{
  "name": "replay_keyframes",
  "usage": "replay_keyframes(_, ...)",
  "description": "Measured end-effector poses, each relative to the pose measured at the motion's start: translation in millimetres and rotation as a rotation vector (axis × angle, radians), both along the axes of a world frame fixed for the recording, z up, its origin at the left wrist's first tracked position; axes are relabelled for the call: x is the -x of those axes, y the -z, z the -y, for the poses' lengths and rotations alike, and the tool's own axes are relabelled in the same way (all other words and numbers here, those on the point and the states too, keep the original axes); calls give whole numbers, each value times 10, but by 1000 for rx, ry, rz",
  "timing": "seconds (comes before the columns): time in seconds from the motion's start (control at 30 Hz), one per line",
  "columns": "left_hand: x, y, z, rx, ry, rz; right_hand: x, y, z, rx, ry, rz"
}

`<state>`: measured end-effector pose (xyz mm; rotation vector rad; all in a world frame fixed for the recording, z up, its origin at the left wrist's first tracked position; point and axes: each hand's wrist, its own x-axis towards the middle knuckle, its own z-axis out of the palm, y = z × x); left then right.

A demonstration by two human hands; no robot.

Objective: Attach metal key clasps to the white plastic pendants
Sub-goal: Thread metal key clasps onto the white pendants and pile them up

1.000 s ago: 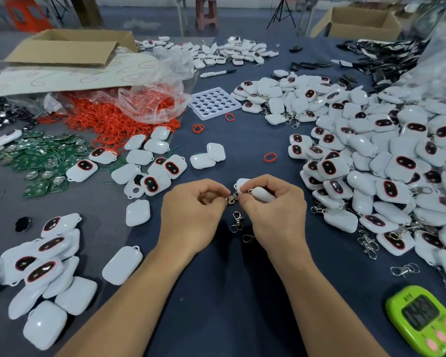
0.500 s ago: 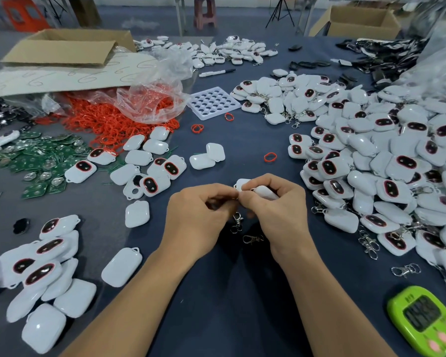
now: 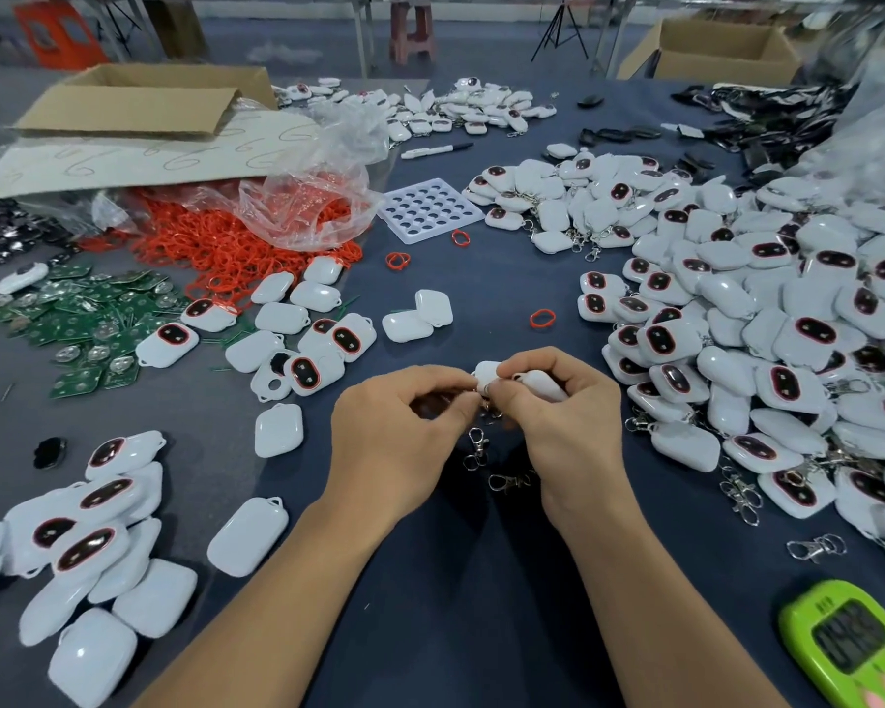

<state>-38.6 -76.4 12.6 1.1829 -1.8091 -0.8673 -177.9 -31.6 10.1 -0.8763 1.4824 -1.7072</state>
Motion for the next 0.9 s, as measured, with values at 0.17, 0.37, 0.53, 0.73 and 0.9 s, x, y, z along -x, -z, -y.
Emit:
replay_keyframes(0.17, -7, 36, 53, -34, 43, -56, -18, -4, -21, -16, -77, 17)
replay_keyframes(0.37, 3, 38, 42, -32, 6, -68, -33, 4, -23, -107, -48, -117)
replay_keyframes(0.53, 8, 38, 45, -44, -13, -49, -50, 5, -47, -100, -31, -332)
replay_keyframes(0.73, -6, 58, 61, -36, 3, -41, -65, -8, -44, -145, 17, -367)
replay_keyframes(0.9, 6, 57, 92, -74, 42, -42, -35, -8, -32, -132, 20, -335)
